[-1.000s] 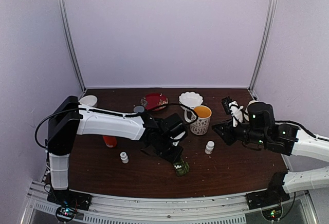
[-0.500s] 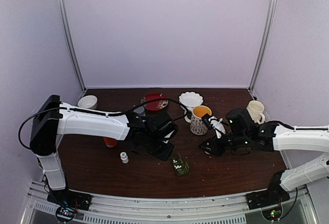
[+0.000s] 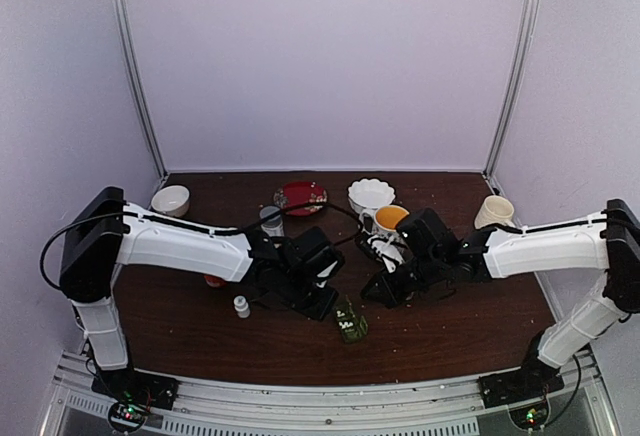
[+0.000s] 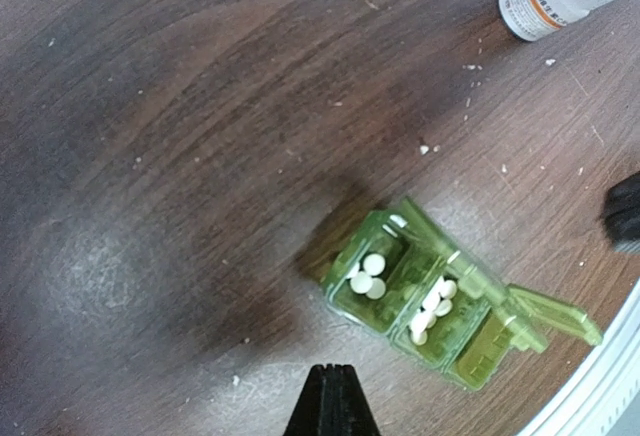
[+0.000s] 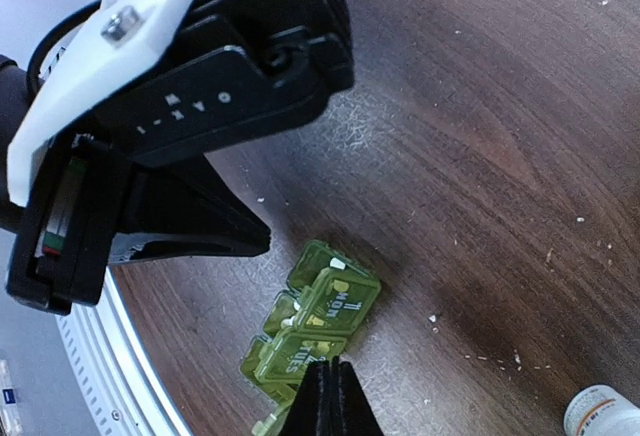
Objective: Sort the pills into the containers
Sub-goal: Close the lid of the pill container.
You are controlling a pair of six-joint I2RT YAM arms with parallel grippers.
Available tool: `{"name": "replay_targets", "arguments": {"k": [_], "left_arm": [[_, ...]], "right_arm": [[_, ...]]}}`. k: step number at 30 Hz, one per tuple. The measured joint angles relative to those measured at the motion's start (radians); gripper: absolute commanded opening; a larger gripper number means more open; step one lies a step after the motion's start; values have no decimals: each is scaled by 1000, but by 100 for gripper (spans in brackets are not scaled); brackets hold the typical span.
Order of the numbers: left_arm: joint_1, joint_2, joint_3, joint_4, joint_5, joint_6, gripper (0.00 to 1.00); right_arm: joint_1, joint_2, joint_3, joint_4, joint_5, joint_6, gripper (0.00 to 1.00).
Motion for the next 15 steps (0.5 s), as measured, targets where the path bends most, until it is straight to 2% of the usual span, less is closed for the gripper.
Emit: {"name": "replay_targets", "arguments": {"k": [15], "left_arm": [[26,56,-44,93,101,-14,0]], "right_arm": [[14,141,42,27,-27,23,0]]}}
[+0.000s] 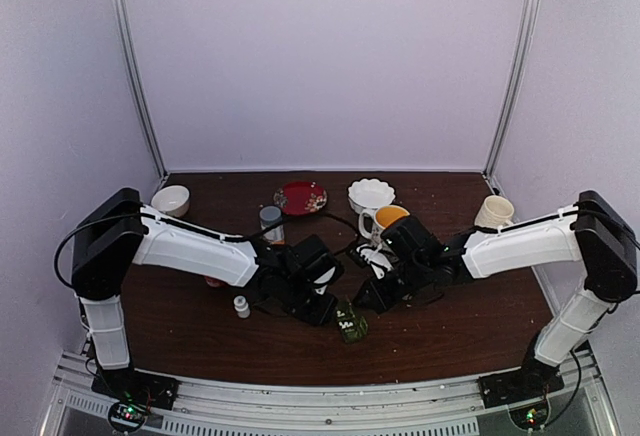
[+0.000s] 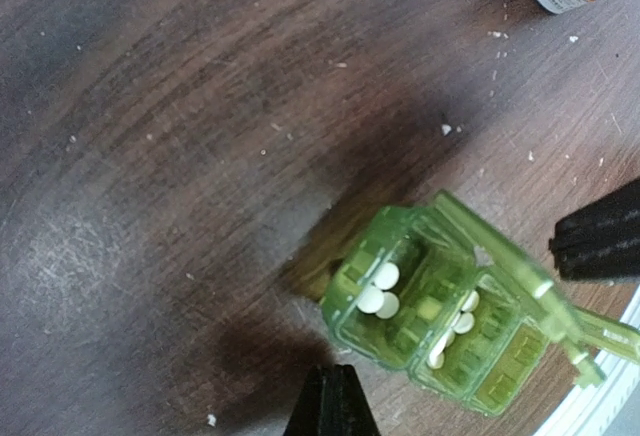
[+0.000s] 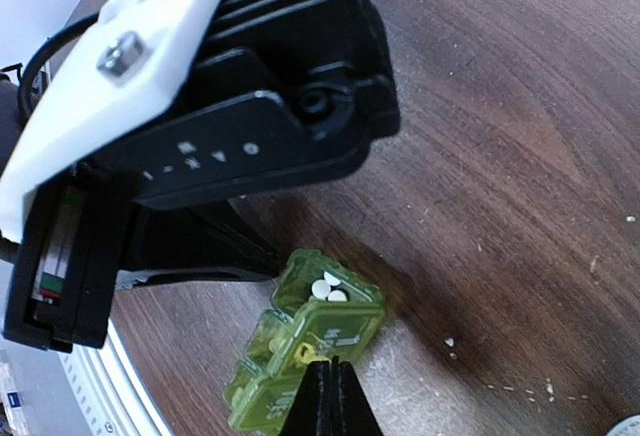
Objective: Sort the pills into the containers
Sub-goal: Close the lid of the pill container.
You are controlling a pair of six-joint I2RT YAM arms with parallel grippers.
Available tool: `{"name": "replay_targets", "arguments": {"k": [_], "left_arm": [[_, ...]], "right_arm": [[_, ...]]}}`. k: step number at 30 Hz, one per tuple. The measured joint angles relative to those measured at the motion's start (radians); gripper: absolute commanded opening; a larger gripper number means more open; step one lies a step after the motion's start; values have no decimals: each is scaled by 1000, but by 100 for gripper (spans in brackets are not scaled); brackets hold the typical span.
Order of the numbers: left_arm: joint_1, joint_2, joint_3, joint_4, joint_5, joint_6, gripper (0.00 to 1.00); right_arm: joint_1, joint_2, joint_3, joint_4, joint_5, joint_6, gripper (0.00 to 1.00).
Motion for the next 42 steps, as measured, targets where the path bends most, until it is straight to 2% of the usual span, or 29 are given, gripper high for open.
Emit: {"name": "replay_targets", "arguments": {"k": [12,24,34,42], "left_arm": [[7,19,-10,71,47,-5,0],[7,21,-10,69,40,-5,0],[7,-62,-58,48,3,-14,0],[10,-67,-61,66,25,-21,0]], "right_arm": [[16,65,0,98,-61,58,0],[20,119,15,115,-74,70,0],[20,131,31,119,-61,62,0],[20,129,32,125,-45,61,0]]}}
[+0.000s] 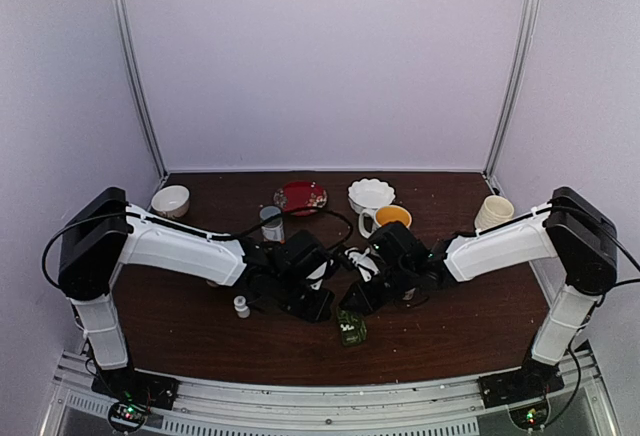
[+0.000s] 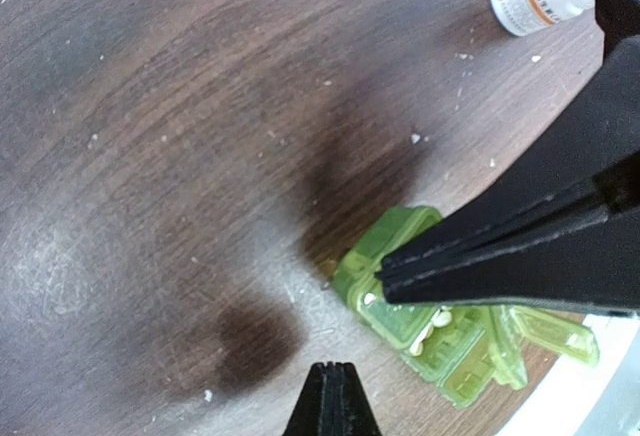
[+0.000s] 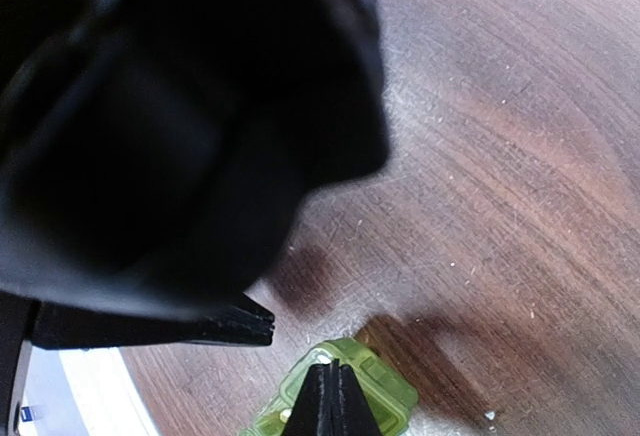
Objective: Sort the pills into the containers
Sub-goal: Close the lid of the pill container.
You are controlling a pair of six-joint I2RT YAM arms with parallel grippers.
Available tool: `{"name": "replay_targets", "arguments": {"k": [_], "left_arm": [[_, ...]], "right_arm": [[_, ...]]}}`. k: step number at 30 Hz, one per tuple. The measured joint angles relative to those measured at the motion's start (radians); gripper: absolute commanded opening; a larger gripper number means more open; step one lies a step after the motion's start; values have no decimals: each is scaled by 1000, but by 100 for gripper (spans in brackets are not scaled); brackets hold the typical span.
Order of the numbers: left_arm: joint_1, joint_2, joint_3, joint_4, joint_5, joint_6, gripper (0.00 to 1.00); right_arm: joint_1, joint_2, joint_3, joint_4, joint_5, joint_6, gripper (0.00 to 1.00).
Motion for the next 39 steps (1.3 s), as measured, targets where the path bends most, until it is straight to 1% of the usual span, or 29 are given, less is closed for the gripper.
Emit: {"name": "replay_targets", "arguments": {"k": [26,30,33,39], "left_arm": [[12,2,-24,105,53,-21,0],[12,2,-26,108,45,-30,0],[16,0,-48,140,26,-43,0],[43,-42,-79,158,-25,-65,0]], "right_arm": [[-6,-4,0,11,20,3,0],[-6,-5,0,16,20,5,0],[-6,-4,-2,16,19,7,0],[-4,-4,-12,8,14,10,0]]}}
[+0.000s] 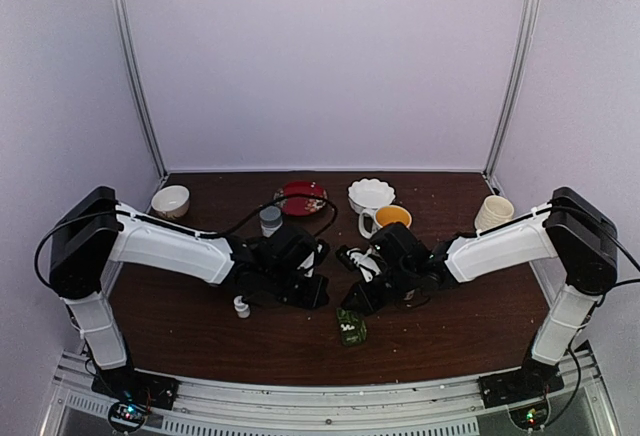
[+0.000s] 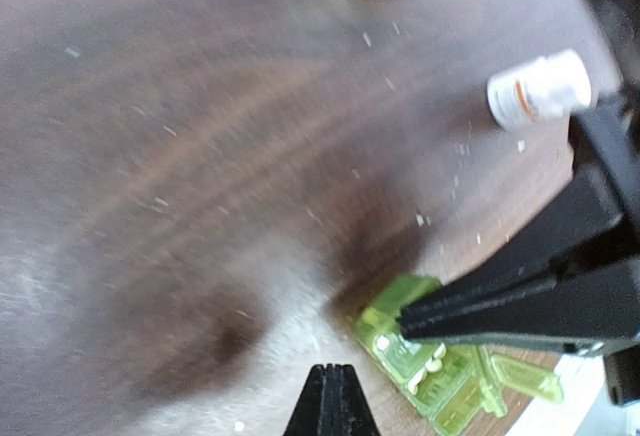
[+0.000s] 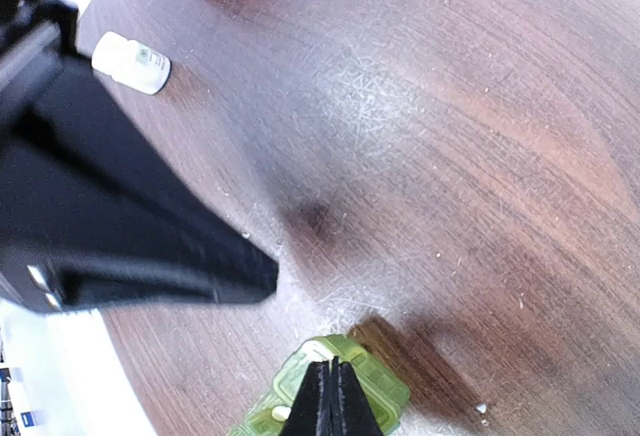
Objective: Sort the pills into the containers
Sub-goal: Close the lid of the pill container.
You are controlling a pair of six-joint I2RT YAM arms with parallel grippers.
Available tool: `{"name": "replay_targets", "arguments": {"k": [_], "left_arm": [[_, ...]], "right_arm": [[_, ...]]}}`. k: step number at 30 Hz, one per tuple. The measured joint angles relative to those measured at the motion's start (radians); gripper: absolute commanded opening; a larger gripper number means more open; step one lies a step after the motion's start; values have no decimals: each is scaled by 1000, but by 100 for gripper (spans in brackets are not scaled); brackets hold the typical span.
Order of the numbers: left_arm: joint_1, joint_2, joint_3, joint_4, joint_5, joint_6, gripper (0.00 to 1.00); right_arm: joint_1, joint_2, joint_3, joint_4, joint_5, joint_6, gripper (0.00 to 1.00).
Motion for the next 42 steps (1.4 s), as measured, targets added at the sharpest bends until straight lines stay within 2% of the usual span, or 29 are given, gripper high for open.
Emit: {"name": "replay_targets", "arguments": {"k": [7,17,34,42], "left_arm": [[16,-61,-68,84,-1,-6,0],[15,-31,-80,307,176,-18,0],[15,15,-103,304,203,-35,0],[15,84,-24,266,172,-13,0]], "right_arm": [[0,0,0,0,-3,0,0],[0,0,0,-2,-3,0,0],[0,0,-1,-4,-3,16,0],[-14,0,-3,-27,31,36,0]]}}
